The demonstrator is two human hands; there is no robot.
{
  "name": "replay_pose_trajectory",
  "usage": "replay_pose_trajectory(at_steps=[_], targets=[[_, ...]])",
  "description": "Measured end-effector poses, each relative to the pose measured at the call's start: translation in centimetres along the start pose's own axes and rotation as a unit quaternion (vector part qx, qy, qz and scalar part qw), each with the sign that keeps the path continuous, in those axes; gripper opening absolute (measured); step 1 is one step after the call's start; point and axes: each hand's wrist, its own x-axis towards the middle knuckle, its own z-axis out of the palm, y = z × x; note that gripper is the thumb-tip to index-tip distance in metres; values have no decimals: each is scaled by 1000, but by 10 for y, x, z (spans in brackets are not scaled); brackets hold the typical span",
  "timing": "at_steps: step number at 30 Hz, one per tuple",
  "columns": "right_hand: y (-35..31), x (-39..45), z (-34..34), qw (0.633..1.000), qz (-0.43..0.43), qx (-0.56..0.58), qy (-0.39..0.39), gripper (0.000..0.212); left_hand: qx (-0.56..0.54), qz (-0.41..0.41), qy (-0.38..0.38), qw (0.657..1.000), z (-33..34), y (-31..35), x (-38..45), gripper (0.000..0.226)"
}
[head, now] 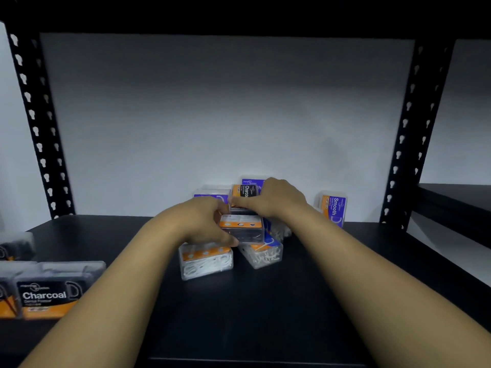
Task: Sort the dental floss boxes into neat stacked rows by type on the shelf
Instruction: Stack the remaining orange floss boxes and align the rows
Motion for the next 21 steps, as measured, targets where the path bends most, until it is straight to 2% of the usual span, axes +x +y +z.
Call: replay_pose_trajectory(at_steps=[5,10,13,18,21], targets=[[5,1,3,994,-4,107,-1,52,-35,17,5,999,2,-9,3,69],[13,0,0,985,-24,172,17,52,-56,39,8,998,4,-14,7,56],[20,5,-5,976,-25,208,51,49,-65,49,5,997,4,-19,11,56],[34,1,-23,973,-26,212,85,47,-121,57,51,990,0,-20,12,44],[40,2,-25,976,-23,195,95,45,-134,41,73,987,2,-19,15,55]])
